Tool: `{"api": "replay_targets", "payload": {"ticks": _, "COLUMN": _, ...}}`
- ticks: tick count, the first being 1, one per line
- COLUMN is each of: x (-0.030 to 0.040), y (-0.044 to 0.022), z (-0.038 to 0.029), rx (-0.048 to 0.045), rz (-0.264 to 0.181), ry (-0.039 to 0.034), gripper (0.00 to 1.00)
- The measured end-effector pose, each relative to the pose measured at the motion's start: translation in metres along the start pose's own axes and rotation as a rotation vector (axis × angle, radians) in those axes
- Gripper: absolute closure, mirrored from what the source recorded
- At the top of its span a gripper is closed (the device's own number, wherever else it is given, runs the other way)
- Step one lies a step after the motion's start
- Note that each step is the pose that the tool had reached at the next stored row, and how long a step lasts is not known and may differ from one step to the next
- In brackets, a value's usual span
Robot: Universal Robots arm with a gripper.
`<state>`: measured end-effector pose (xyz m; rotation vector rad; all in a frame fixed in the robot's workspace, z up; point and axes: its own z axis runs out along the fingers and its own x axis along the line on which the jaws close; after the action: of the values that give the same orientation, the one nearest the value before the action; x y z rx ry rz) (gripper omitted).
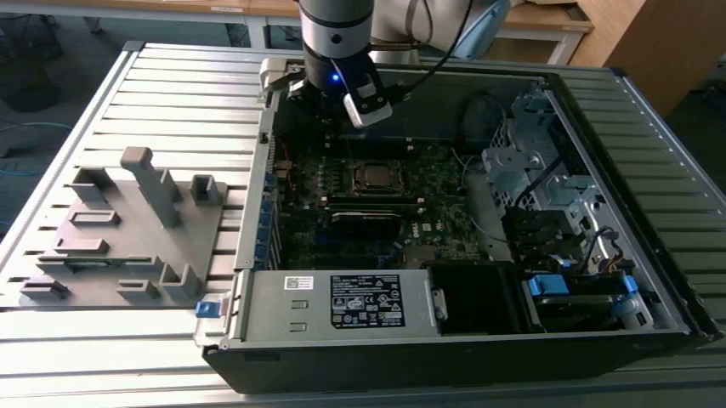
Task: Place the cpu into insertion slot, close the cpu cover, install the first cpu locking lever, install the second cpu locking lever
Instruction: 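Install the first cpu locking lever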
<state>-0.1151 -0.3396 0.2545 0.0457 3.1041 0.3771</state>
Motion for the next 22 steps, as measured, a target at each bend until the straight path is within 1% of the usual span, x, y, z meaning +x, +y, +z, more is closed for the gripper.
{"api": "replay_targets", "payload": {"ticks": 3, "x": 0.0000, "y": -0.0004, "z": 0.0013, "rx": -0.0030, "rz": 0.000, "ry": 0.0003, "gripper": 0.90}}
{"api": "replay_targets", "payload": {"ticks": 6, "x": -0.0011, "y": -0.0003, "z": 0.0019, "rx": -0.0041, "rz": 0.000, "ry": 0.0002, "gripper": 0.90}}
{"api": "replay_targets", "payload": {"ticks": 11, "x": -0.0066, "y": -0.0001, "z": 0.0023, "rx": -0.0040, "rz": 0.000, "ry": 0.0002, "gripper": 0.90}}
{"api": "replay_targets", "payload": {"ticks": 15, "x": -0.0139, "y": 0.0002, "z": 0.0026, "rx": -0.0041, "rz": 0.000, "ry": 0.0002, "gripper": 0.90}}
{"api": "replay_targets", "payload": {"ticks": 22, "x": -0.0304, "y": 0.0007, "z": 0.0033, "rx": -0.0040, "rz": 0.000, "ry": 0.0002, "gripper": 0.90}}
